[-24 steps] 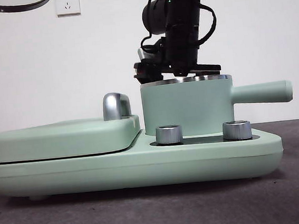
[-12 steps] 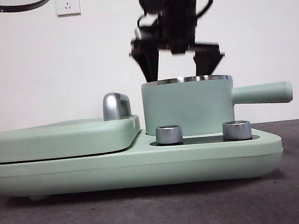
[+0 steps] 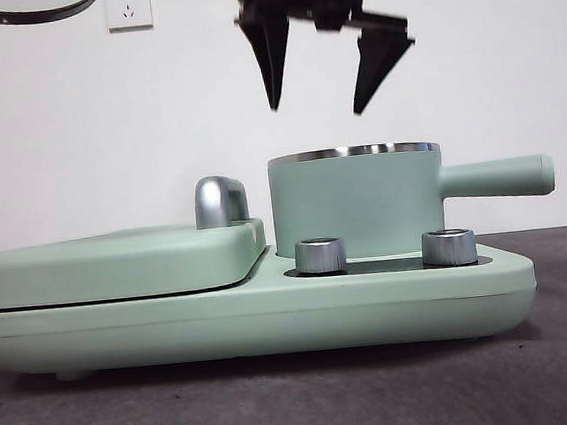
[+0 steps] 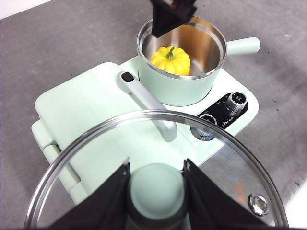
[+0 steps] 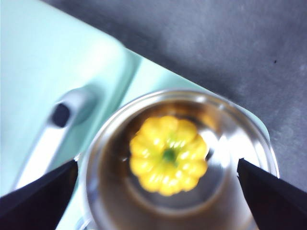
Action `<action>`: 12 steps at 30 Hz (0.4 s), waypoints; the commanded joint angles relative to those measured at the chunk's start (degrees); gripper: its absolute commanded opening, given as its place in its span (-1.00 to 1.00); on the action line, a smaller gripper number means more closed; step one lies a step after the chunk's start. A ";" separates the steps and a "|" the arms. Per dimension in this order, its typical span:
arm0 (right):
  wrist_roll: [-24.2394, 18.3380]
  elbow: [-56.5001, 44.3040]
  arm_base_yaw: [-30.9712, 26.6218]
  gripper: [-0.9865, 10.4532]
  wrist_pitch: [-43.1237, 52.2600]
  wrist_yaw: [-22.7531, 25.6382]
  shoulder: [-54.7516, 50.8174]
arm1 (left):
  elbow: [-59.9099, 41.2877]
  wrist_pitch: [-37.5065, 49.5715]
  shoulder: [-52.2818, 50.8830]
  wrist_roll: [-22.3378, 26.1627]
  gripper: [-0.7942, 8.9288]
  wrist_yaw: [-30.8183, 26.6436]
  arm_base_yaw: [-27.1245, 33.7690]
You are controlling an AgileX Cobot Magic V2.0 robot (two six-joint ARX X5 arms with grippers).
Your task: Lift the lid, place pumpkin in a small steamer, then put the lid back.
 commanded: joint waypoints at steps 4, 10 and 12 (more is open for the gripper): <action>-0.83 -6.01 2.49 0.10 -4.55 3.93 -7.61 | 0.87 2.89 1.86 -1.79 -0.73 0.00 -0.15; -1.09 -18.71 2.45 0.09 -4.55 7.56 -18.99 | 0.87 6.16 3.93 -2.82 -0.73 0.02 -0.15; -1.09 -23.43 2.40 0.10 -4.55 7.74 -23.37 | 0.87 7.69 4.68 -2.95 -0.73 0.02 -0.20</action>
